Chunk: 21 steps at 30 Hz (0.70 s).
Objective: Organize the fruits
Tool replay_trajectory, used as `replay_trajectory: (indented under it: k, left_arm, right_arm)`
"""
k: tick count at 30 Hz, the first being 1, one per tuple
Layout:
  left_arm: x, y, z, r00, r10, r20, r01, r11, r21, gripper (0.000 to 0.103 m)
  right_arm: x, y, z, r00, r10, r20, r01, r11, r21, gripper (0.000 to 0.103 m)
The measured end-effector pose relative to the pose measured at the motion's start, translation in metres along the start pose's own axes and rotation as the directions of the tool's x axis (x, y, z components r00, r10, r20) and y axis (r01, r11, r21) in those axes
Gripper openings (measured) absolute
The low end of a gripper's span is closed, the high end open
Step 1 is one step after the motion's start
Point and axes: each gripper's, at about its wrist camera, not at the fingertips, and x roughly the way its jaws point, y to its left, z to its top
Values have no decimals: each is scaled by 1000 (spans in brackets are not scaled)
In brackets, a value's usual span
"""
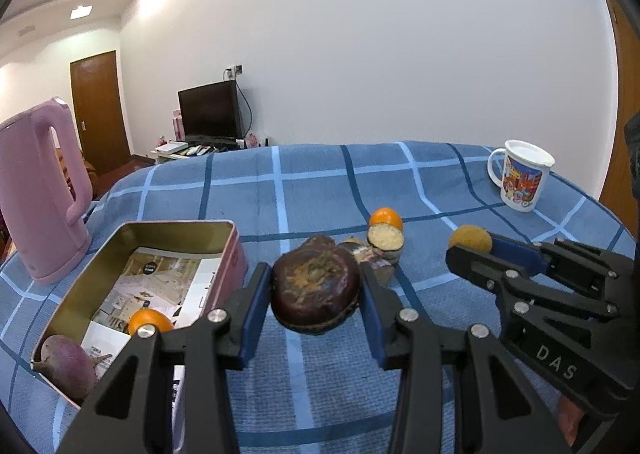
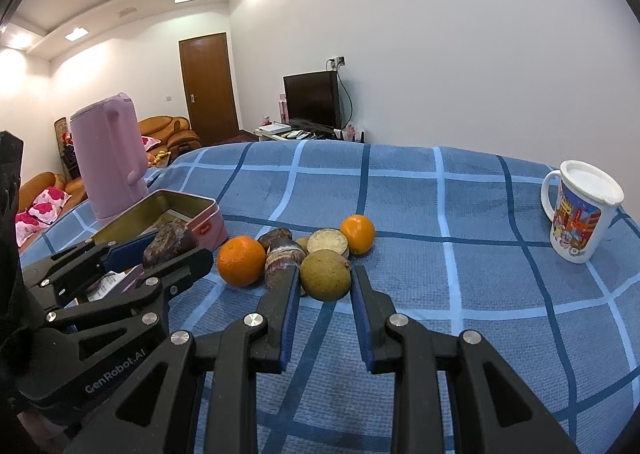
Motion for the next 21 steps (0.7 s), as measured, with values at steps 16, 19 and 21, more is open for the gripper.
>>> replay_trajectory:
  k: [16, 19, 21]
  left_arm:
    - [-14, -1, 0, 997, 17, 70, -18, 1000, 15, 45]
    - [-16, -1, 0, 996, 23, 81, -25, 999, 20, 45]
    - [-18, -1, -1, 996, 25, 89, -27, 999, 22, 44]
  right_arm:
    - [-11, 6, -2, 999, 10, 46, -9, 1000, -22, 27]
    - [-13, 8, -3, 998, 14, 53, -13, 1000, -27, 27]
    - [-15, 9, -4, 998, 15, 61, -13, 999, -30, 28]
